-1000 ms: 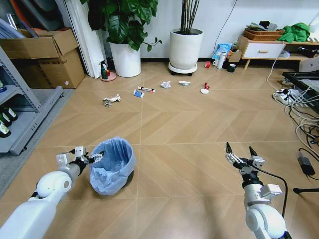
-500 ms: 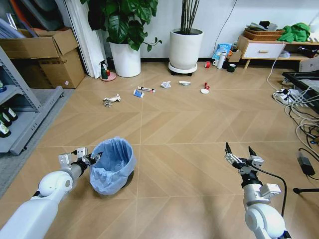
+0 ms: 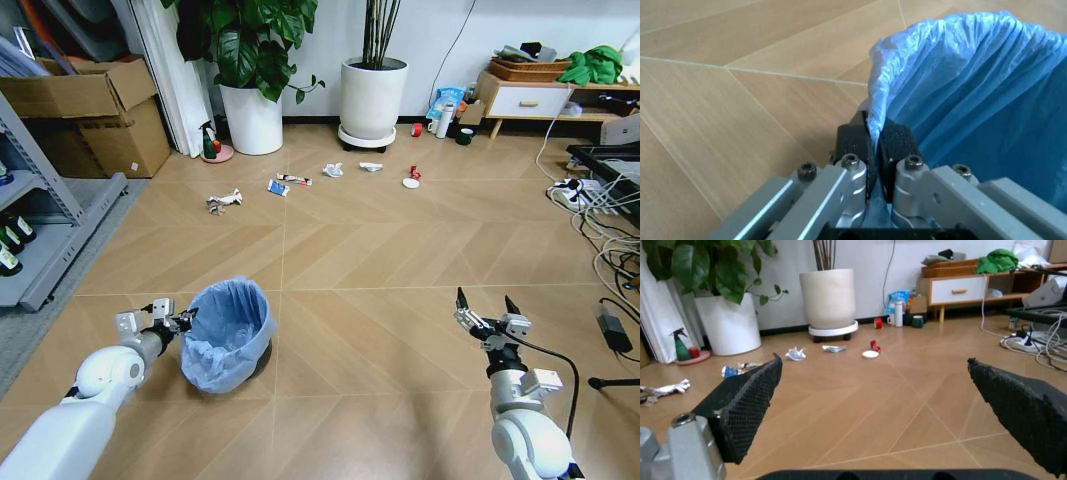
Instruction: Pick up the trash bin and place the garbage on the floor into it.
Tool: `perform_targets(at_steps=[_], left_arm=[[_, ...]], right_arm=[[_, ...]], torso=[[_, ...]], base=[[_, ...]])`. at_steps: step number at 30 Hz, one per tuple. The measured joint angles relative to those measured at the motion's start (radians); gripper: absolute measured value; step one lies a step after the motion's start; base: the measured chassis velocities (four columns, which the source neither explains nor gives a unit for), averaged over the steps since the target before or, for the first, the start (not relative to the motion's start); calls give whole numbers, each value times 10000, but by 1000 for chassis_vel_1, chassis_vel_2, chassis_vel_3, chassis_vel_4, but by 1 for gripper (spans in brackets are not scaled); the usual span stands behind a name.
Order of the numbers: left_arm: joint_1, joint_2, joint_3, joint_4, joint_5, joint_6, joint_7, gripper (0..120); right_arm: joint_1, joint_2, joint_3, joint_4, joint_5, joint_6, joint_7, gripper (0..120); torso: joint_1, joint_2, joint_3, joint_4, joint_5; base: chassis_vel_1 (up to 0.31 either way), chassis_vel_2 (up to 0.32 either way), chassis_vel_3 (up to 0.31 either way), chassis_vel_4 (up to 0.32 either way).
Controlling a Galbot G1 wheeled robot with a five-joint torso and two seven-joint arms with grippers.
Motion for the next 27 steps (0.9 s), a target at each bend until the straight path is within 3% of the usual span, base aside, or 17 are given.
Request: perform_targets(at_steps=[9, 20, 27], left_arm=[[623, -232, -1083, -807, -3, -152, -144, 0], [1865, -235, -3406, -2549, -267, -238, -143, 0], [2298, -194, -4106, -3031, -394, -246, -150, 0]], right_arm=[[-47, -170, -36, -43, 98, 187, -182, 100], [-103, -314, -237, 32, 355, 253, -314, 100], [-213, -343, -281, 93, 417, 255, -361, 100]], torso=[[0, 0, 0, 1, 1], [0, 0, -1, 2, 3], [0, 0, -1, 2, 1]], base=[[0, 0, 0, 0], [0, 0, 0, 0], [0, 0, 0, 0]])
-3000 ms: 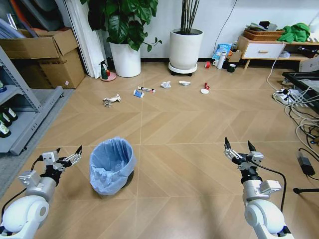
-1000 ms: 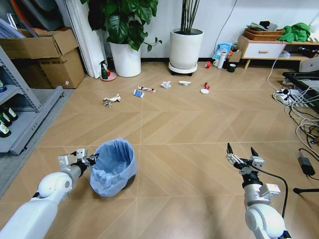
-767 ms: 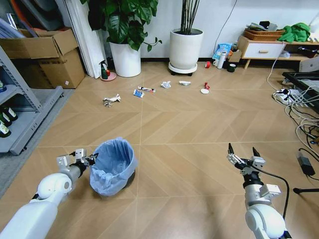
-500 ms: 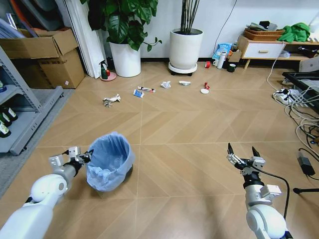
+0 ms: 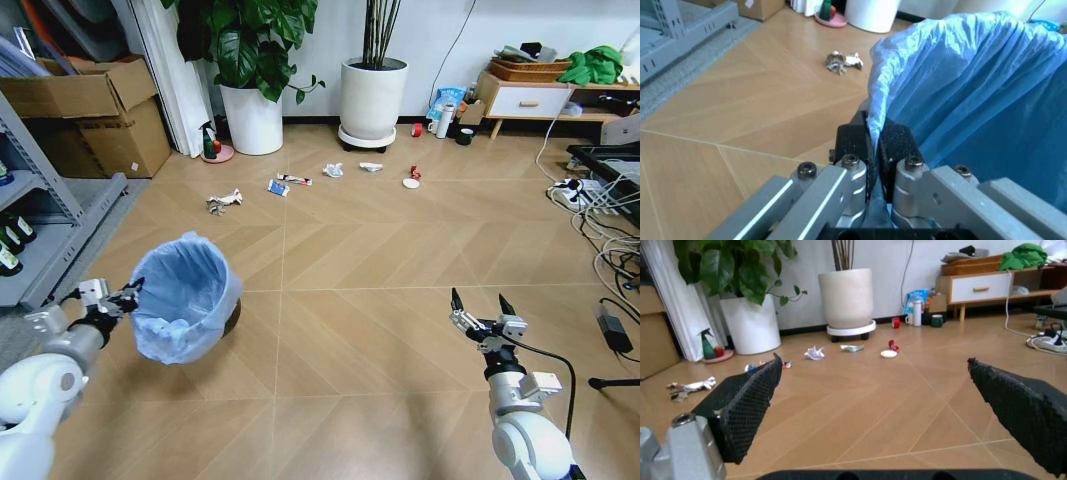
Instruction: Pick up the trash bin and place the garbage on the floor into it.
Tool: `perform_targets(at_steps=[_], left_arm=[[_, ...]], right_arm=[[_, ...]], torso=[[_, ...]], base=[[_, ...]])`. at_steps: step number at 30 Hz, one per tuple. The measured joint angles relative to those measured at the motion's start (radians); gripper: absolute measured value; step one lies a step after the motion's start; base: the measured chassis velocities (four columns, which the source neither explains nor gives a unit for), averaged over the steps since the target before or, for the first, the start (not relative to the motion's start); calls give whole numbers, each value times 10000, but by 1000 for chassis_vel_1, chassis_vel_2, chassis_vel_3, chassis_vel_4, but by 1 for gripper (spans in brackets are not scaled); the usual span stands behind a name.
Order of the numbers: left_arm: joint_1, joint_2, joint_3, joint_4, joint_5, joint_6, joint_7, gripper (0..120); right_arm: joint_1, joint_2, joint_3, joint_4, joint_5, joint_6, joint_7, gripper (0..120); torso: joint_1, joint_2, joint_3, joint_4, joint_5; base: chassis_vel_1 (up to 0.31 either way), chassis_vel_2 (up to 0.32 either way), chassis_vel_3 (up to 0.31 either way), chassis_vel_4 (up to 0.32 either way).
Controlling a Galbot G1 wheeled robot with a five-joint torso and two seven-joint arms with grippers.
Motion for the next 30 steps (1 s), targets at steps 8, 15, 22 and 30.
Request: perform_targets(at_steps=[8, 15, 22, 30], left_arm=[[180, 21, -156, -273, -76, 15, -68, 0], [165, -5, -129, -315, -126, 64, -172, 0], [163, -20, -54, -249, -71, 63, -213, 0], [138, -2, 88, -32, 37, 63, -232, 0]], right_arm=[[-8, 39, -41, 32, 1, 3, -19, 100], [-44, 93, -66, 57, 1, 1, -59, 100], [-66, 102, -51, 57, 2, 9, -79, 100], [-61, 87, -47, 49, 6, 17, -101, 100]], torso=[[0, 0, 0, -2, 0], [0, 0, 0, -2, -1], [0, 0, 0, -2, 0], [0, 0, 0, -1, 0]], base=[[0, 0, 0, 0], [0, 0, 0, 0], [0, 0, 0, 0], [0, 0, 0, 0]])
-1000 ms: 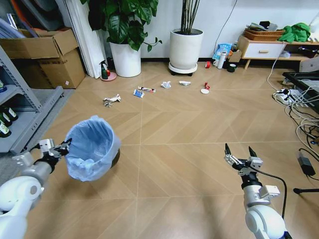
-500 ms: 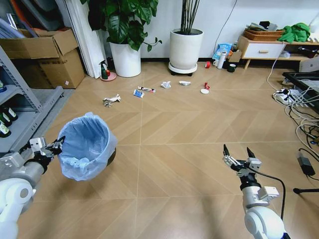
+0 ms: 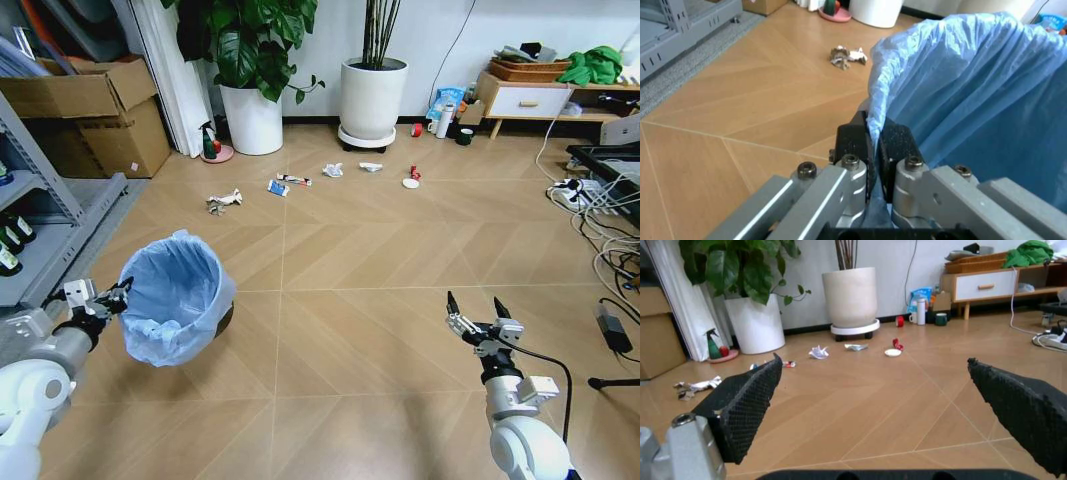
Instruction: Pick up the trash bin and place the garbage on the floor into it.
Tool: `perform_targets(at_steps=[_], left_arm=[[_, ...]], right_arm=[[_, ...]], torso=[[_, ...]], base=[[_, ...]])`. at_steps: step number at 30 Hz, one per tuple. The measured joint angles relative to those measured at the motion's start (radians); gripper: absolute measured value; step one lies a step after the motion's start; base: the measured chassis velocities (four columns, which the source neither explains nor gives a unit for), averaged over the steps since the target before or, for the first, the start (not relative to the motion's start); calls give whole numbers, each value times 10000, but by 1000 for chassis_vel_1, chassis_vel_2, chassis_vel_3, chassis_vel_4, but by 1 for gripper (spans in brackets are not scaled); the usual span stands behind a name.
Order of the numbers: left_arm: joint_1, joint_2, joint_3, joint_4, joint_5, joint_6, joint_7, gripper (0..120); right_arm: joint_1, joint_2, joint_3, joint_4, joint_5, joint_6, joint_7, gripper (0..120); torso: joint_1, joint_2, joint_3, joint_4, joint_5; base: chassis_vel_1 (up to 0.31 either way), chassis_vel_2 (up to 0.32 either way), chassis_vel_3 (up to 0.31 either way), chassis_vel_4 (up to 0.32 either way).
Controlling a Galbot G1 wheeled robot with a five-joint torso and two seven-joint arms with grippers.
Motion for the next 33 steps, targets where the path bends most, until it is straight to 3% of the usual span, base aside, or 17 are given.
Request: perform_targets(at_steps=[16, 33], left_arm=[[-73, 22, 375, 599, 288, 9, 39, 0], [-192, 61, -99, 622, -50, 5, -66, 0]], right_arm=[[52, -85, -19, -76, 26, 16, -46, 100], [355, -251, -196, -342, 62, 71, -105, 100]], torso=[[0, 0, 0, 1, 0], [1, 0, 2, -2, 0]], base=[[0, 0, 0, 0], [-60, 63, 61, -66]])
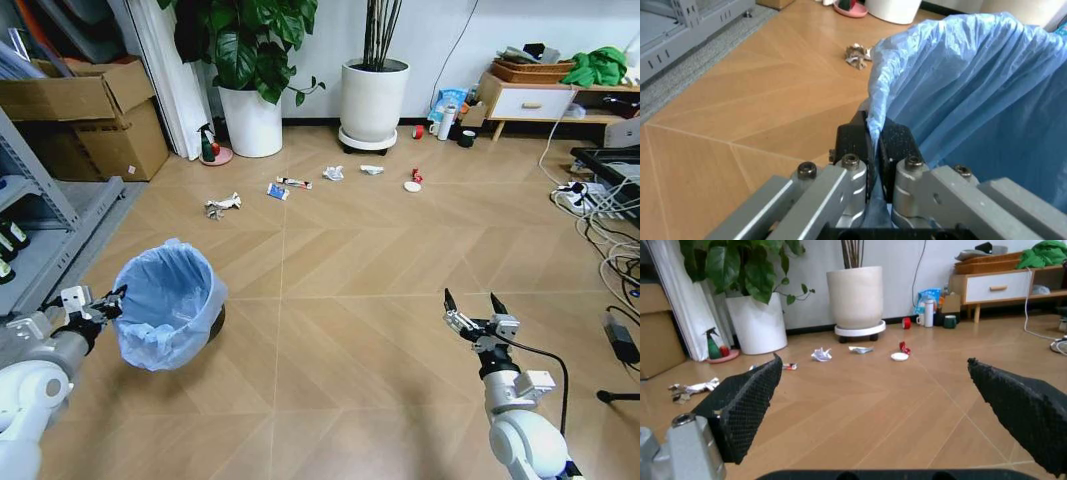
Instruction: Pick up the trash bin and place the garbage on the floor into it.
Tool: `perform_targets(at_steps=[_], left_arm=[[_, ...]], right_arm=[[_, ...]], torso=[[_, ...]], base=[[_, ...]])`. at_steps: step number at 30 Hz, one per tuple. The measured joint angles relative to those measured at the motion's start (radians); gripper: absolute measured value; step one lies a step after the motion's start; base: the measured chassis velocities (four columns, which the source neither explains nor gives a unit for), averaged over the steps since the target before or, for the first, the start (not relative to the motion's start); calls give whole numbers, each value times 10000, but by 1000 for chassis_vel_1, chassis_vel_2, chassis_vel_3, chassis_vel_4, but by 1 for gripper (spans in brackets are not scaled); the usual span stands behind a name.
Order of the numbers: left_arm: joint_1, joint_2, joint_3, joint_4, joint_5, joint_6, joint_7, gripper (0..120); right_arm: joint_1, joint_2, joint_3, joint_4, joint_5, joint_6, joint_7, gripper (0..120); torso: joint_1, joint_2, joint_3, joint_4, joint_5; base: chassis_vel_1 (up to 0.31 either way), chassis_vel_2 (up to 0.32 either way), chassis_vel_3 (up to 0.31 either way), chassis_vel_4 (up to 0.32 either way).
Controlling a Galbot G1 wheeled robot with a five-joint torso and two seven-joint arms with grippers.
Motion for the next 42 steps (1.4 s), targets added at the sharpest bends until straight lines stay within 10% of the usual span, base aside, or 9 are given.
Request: perform_targets(at_steps=[42], left_arm=[[175, -140, 29, 29, 94, -18, -3, 0]], right_arm=[[-33, -13, 140, -69, 61, 104, -166, 100]], torso=[[-1, 1, -2, 4, 2]], base=[[-8, 154, 11, -153]])
